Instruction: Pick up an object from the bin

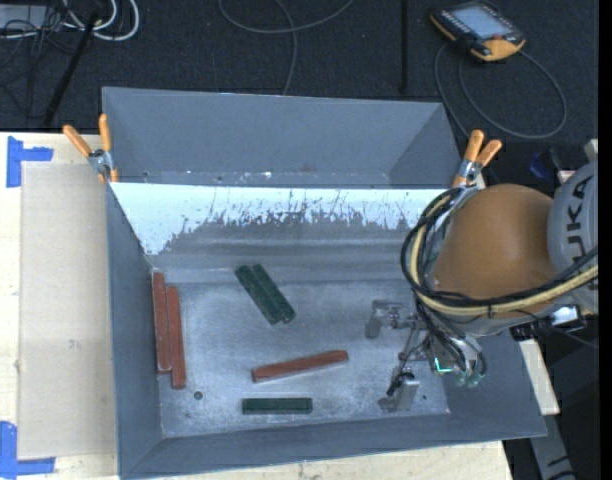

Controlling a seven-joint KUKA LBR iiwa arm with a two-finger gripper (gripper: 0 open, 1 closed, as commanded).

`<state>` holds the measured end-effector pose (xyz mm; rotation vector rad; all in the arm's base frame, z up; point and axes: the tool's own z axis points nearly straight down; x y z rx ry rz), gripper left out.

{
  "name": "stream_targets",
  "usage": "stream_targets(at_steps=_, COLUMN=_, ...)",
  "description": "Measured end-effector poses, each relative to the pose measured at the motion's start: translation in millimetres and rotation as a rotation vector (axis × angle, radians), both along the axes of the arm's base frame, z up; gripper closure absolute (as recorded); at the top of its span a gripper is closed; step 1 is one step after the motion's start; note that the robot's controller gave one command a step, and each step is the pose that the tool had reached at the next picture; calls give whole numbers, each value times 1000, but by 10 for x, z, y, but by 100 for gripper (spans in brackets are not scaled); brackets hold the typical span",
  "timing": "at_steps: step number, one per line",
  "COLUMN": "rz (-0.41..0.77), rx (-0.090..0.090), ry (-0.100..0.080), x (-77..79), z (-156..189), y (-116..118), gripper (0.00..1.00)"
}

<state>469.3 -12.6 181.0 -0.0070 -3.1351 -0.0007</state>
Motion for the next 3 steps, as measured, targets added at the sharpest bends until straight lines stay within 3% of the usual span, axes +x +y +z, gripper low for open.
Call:
stream_targets(at_steps=1, rz=1, rx=0, ry=-4, x=11, z=16, y=0, gripper=0)
stream_targets(at_steps=2, rz=116, rx=-1, ry=-8, x=217, z=-488, y=352, gripper=0)
stream_targets(at_steps=3, rz=364, rx=1, ry=-5, x=433, z=-470, y=874, gripper=0)
